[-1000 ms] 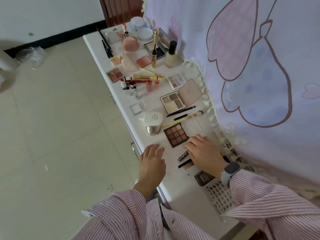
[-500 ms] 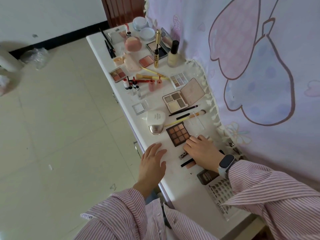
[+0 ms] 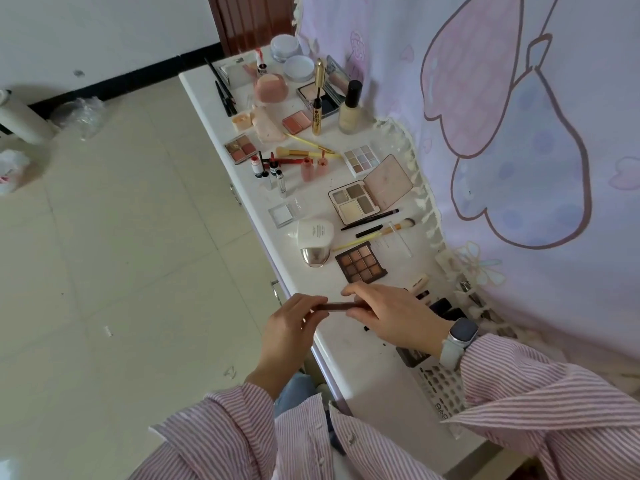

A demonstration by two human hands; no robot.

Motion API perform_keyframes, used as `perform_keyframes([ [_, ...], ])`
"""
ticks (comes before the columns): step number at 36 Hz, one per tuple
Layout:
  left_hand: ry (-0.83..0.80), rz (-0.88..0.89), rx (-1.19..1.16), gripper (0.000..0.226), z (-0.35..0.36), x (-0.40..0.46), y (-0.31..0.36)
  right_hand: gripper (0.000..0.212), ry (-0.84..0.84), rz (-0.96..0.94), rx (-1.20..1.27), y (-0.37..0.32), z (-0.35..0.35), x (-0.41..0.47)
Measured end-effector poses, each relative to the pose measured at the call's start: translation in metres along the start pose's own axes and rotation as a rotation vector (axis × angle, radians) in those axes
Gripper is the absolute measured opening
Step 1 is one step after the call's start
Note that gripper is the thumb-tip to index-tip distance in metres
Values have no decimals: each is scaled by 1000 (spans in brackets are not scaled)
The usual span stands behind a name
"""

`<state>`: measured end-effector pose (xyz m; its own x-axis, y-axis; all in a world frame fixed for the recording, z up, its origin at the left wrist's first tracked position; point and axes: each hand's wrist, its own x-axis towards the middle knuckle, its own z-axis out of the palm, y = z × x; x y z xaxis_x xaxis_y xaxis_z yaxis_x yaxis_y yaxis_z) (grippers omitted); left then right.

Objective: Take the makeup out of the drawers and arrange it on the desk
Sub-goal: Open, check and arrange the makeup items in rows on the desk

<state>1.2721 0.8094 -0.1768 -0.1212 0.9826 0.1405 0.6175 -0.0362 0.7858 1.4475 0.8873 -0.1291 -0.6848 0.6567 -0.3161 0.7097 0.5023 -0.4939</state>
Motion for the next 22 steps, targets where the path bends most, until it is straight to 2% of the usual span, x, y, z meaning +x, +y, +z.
perform_keyframes([
  [3,53,-48,36,22,-7,-2,-8,27,-15,101,-2,6,-7,1],
  [6,63,-56,105,30,-15,-4,-11,28,9,311,430,12,-14,4],
  [8,46,-99,118,23,-16,-6,-8,29,67,383,640,9,-15,6],
  [12,36,-169,94,38,-12,-13,1,21,195,360,627,-1,-8,12],
  [14,42,-210,69,36,-12,-14,2,16,254,304,620,-4,-9,12],
  [18,23,-231,42,39,-15,-12,-1,9,235,244,727,-5,-14,11],
  [20,-3,-201,73,40,-18,-10,-2,14,187,308,828,-6,-15,11],
  [22,-25,-182,107,39,-19,-9,-3,26,211,374,854,-5,-13,11],
])
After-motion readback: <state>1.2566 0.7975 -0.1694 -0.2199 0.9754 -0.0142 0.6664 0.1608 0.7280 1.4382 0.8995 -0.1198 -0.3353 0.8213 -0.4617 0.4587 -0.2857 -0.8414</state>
